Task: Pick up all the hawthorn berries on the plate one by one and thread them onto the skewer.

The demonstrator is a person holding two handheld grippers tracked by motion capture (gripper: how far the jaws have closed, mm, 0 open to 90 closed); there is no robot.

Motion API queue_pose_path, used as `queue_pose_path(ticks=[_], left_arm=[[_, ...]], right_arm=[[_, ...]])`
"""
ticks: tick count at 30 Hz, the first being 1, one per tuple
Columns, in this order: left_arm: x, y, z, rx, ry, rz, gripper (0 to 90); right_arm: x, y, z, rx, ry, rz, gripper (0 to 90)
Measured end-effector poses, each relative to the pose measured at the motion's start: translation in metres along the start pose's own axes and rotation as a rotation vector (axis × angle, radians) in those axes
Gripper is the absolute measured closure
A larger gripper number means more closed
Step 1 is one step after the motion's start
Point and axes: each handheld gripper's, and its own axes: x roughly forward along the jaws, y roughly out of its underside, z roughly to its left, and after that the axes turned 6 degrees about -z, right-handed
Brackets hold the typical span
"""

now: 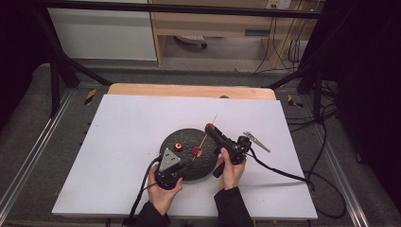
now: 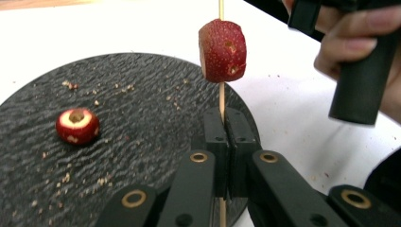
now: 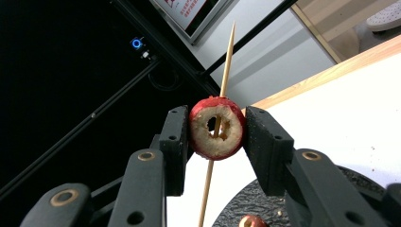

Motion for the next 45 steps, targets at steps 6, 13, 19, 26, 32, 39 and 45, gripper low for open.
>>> queue_pose_path(ticks=[6, 13, 19, 26, 32, 39, 45], left_arm=[[0.006, -0.009, 0.001, -0.002, 0.006, -0.007, 88.7], [0.011, -0.015, 0.000, -0.001, 0.008, -0.010, 88.7], [0.012, -0.016, 0.002, 0.001, 0.012, -0.008, 88.7], [0.010, -0.014, 0.006, 0.000, 0.024, -0.003, 88.7], [0.000, -0.011, 0.015, 0.015, 0.031, 0.016, 88.7], [-0.014, 0.003, 0.035, 0.010, 0.031, 0.050, 88.7], [-0.030, 0.010, 0.050, 0.014, 0.034, 0.086, 88.6]], right_arm=[[-0.003, 0.003, 0.001, -0.010, -0.007, 0.012, 62.0], [-0.005, 0.007, 0.002, -0.020, -0.011, 0.023, 62.0], [-0.006, 0.009, 0.002, -0.030, -0.009, 0.032, 61.9], [-0.006, 0.008, 0.002, -0.051, -0.005, 0.060, 59.4], [-0.009, -0.001, 0.003, -0.100, 0.007, 0.108, 46.8], [-0.013, -0.013, 0.002, -0.197, 0.009, 0.212, 28.2], [-0.015, -0.016, -0.002, -0.284, 0.051, 0.338, 10.2]])
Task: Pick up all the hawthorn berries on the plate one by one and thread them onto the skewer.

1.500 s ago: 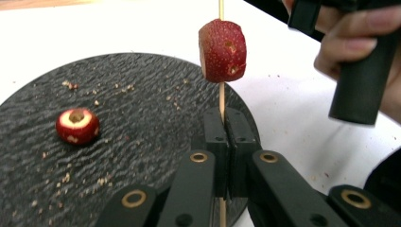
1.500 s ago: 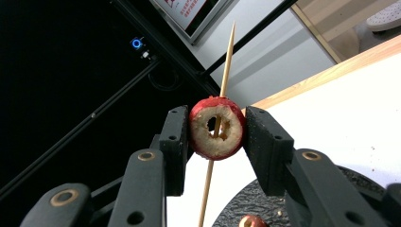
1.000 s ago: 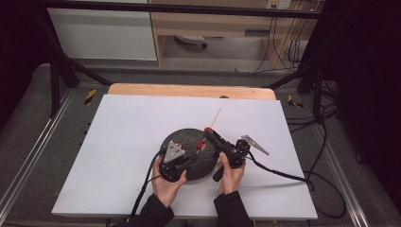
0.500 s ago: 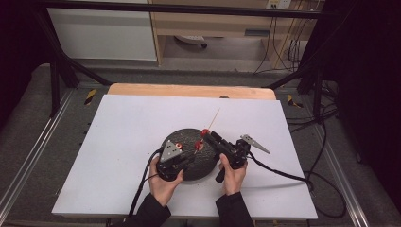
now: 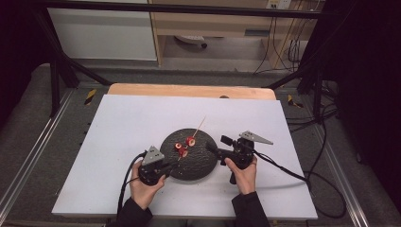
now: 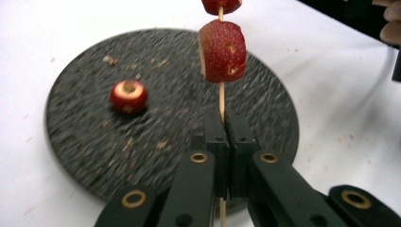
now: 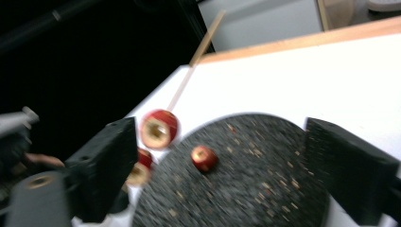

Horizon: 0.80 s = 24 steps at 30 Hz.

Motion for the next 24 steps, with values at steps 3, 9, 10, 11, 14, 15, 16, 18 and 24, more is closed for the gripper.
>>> queue_pose_path(ticks=[3, 9, 10, 11, 14, 15, 16, 18, 24], left_arm=[[-0.009, 0.005, 0.007, 0.004, -0.008, 0.009, 88.6], [-0.032, 0.014, 0.024, 0.007, -0.017, 0.033, 88.6], [-0.034, 0.015, 0.027, 0.004, -0.017, 0.039, 88.6], [-0.039, 0.017, 0.031, 0.007, -0.020, 0.039, 88.6], [-0.050, 0.022, 0.039, 0.003, -0.020, 0.045, 88.6], [-0.053, 0.024, 0.041, -0.001, -0.015, 0.049, 88.6], [-0.056, 0.026, 0.044, 0.000, -0.013, 0.051, 88.6], [-0.061, 0.029, 0.048, -0.009, -0.006, 0.060, 88.6], [-0.072, 0.037, 0.060, -0.012, -0.015, 0.083, 88.6]], right_arm=[[-0.001, 0.002, -0.002, -0.049, 0.014, 0.072, 5.3], [-0.003, 0.004, -0.004, -0.133, 0.035, 0.180, 2.1], [-0.004, 0.004, -0.004, -0.150, 0.038, 0.194, 2.1], [-0.004, 0.004, -0.005, -0.157, 0.036, 0.201, 2.0], [-0.005, 0.004, -0.005, -0.181, 0.034, 0.235, 1.6], [-0.005, 0.004, -0.005, -0.189, 0.035, 0.244, 1.6], [-0.005, 0.004, -0.005, -0.196, 0.038, 0.253, 1.6], [-0.005, 0.003, -0.005, -0.205, 0.040, 0.271, 1.5], [-0.001, 0.000, -0.002, -0.250, 0.038, 0.321, 0.8]])
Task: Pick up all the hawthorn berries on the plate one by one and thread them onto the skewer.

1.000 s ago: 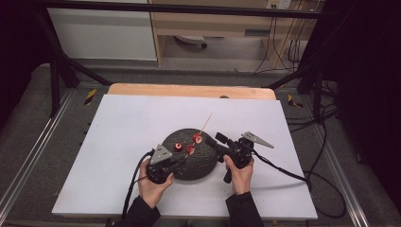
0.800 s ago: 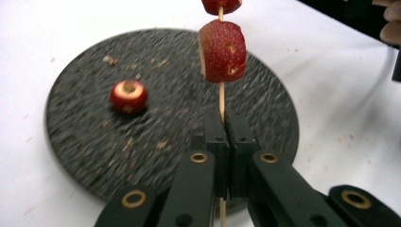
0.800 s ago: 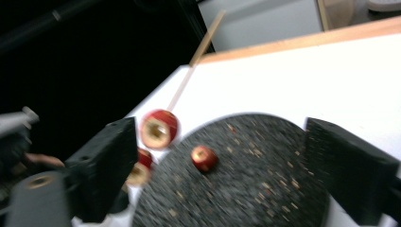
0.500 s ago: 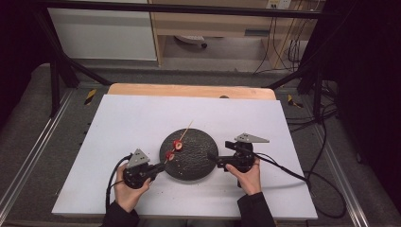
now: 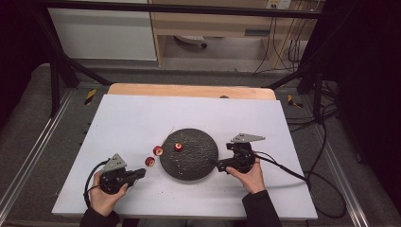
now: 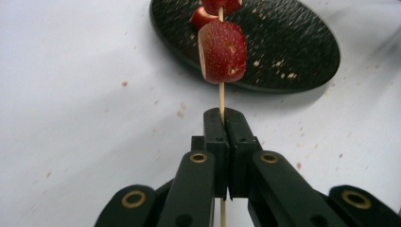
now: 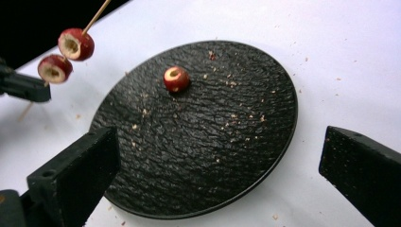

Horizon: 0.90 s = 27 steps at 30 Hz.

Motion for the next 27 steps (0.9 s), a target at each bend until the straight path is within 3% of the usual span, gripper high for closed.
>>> queue_pose_path(ticks=[16, 27], left_arm=[[-0.008, 0.005, 0.011, 0.004, 0.001, 0.012, 88.5], [-0.009, 0.006, 0.014, -0.002, -0.003, 0.009, 88.5]], right_arm=[[0.050, -0.033, 0.031, -0.123, -0.029, 0.150, 0.9], [0.079, -0.054, 0.043, -0.149, -0.027, 0.202, 1.8]])
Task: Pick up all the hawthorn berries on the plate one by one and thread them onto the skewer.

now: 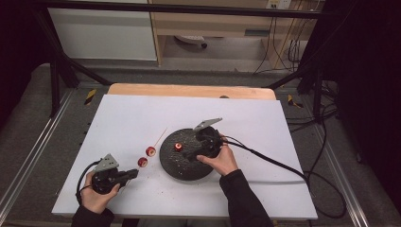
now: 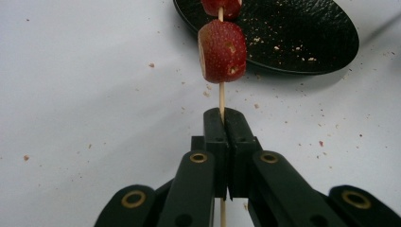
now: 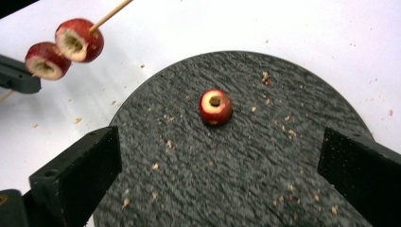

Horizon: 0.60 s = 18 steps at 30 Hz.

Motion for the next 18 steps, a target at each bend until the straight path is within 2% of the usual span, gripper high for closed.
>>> queue_pose_path(ticks=[18], left_arm=[[0.000, 0.000, 0.002, -0.003, -0.004, 0.004, 88.5]], right_arm=[[0.042, -0.026, 0.003, -0.020, 0.016, 0.097, 4.6]])
